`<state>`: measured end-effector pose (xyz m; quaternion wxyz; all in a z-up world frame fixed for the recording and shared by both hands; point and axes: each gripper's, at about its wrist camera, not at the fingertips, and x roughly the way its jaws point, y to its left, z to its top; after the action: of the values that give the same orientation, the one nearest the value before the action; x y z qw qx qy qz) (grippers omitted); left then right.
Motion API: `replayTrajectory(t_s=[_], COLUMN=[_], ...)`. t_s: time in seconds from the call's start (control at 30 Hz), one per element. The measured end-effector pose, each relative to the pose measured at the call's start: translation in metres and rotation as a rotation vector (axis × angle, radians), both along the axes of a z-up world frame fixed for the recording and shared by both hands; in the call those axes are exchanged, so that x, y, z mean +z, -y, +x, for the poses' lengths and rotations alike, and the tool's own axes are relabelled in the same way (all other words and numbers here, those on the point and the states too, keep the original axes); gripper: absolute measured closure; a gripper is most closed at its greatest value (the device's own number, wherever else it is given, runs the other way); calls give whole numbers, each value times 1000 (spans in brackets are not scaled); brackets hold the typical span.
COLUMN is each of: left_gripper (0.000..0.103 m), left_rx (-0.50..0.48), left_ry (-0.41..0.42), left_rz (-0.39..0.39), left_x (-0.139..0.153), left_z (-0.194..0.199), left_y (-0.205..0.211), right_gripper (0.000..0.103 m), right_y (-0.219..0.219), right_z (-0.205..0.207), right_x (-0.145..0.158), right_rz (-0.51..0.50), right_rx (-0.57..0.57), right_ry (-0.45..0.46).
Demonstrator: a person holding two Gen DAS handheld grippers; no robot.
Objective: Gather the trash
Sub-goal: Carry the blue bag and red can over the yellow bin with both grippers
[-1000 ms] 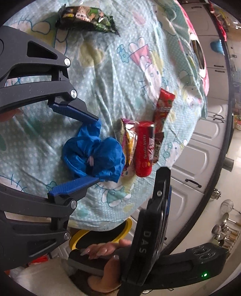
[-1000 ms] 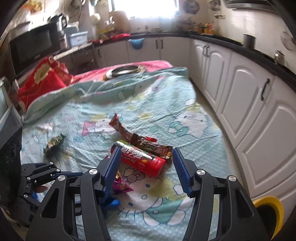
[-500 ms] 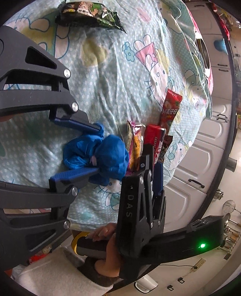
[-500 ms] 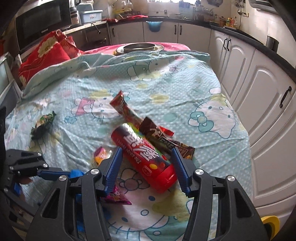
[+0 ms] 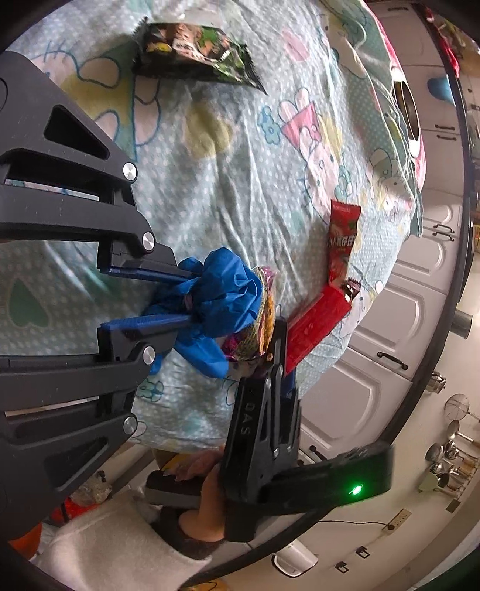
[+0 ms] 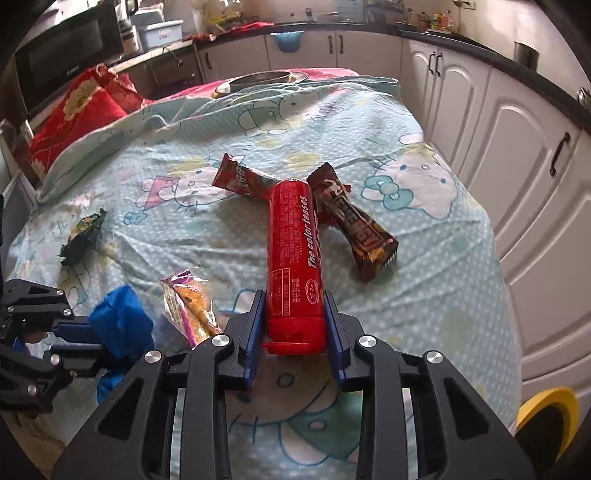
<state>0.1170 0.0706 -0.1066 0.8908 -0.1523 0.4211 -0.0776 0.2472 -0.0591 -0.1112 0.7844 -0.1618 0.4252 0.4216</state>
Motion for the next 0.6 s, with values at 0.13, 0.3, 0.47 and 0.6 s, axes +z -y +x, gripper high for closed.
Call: replayTrajectory(t_s=[0.13,0.3,0.47,0.6], left_gripper=[93,94,94,94], left_rx=[19,33,40,37], left_ry=[8,30,61,90], left_rz=[-8,-5,-4,-1], left_x=[2,9,20,31], left_z=[-5,-9,-10,-10], left_y=[-5,-8,-7,-2], right_gripper=[74,74,75,75], right_y=[10,28,53,72], right_z=[-11,-26,-36,-43], right_x=[2,6,13,20], right_rz=[33,82,152,182], right_rx=[-27,-83,-154,-202], right_ry=[0,4,2,11])
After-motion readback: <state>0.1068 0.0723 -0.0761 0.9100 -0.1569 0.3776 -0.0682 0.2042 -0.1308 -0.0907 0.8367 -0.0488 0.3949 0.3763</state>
